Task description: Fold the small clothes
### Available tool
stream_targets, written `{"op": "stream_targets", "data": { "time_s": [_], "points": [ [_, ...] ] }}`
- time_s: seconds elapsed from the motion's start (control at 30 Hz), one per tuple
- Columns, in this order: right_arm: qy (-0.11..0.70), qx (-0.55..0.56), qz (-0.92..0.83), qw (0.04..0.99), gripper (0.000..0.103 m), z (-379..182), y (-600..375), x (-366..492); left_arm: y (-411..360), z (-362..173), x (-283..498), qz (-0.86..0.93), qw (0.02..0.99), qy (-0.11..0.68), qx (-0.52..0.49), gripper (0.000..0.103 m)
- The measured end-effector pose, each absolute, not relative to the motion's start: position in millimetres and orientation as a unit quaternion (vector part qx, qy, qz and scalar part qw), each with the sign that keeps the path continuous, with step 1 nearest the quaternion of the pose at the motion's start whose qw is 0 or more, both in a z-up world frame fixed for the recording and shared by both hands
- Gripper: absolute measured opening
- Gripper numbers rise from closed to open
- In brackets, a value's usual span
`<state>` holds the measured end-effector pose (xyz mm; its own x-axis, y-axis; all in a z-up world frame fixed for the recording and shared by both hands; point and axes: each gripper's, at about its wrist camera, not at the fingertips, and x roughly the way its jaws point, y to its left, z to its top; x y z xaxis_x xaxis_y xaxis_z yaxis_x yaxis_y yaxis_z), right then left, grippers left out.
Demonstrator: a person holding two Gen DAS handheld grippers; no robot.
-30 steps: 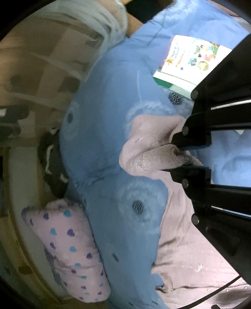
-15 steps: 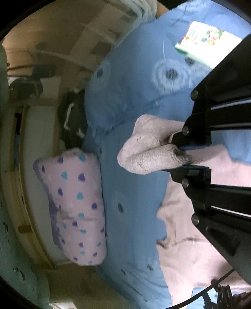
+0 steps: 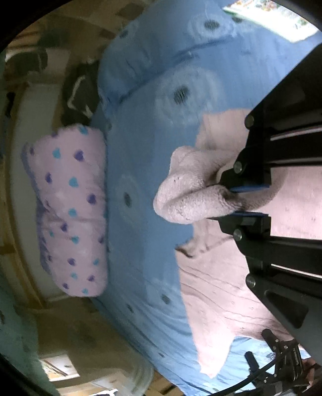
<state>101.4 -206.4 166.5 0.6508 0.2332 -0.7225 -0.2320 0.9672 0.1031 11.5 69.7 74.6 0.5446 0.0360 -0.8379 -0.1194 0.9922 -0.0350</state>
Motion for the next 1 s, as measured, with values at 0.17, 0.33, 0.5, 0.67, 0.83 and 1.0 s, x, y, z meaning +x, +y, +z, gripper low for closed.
{"op": "stream_targets", "data": {
  "time_s": [0.17,0.33,0.5,0.67,0.83,1.0],
  "points": [
    [0.436,0.000,0.154,0.887,0.019,119.0,-174.8,106.5,77.6,70.1,11.8,0.049,0.876,0.477,-0.049,0.088],
    [0.467,0.030,0.191,0.863,0.060,89.7,-166.4,101.7,78.7,68.7,13.4,0.053,0.875,0.479,-0.048,0.088],
    [0.451,0.060,0.210,0.865,0.071,97.7,-190.5,88.8,67.6,75.3,17.2,0.043,0.878,0.473,-0.053,0.088],
    [0.434,0.092,0.184,0.877,0.075,104.6,-236.2,87.9,34.0,87.6,32.0,0.011,0.881,0.469,-0.054,0.088],
    [0.429,0.058,0.100,0.896,0.076,100.0,-279.9,101.0,-11.1,98.9,51.0,-0.017,0.888,0.458,-0.024,0.088],
    [0.449,0.074,0.055,0.889,0.076,81.4,-319.2,117.7,-68.6,100.6,76.4,-0.060,0.889,0.453,0.003,0.088]
  ]
}}
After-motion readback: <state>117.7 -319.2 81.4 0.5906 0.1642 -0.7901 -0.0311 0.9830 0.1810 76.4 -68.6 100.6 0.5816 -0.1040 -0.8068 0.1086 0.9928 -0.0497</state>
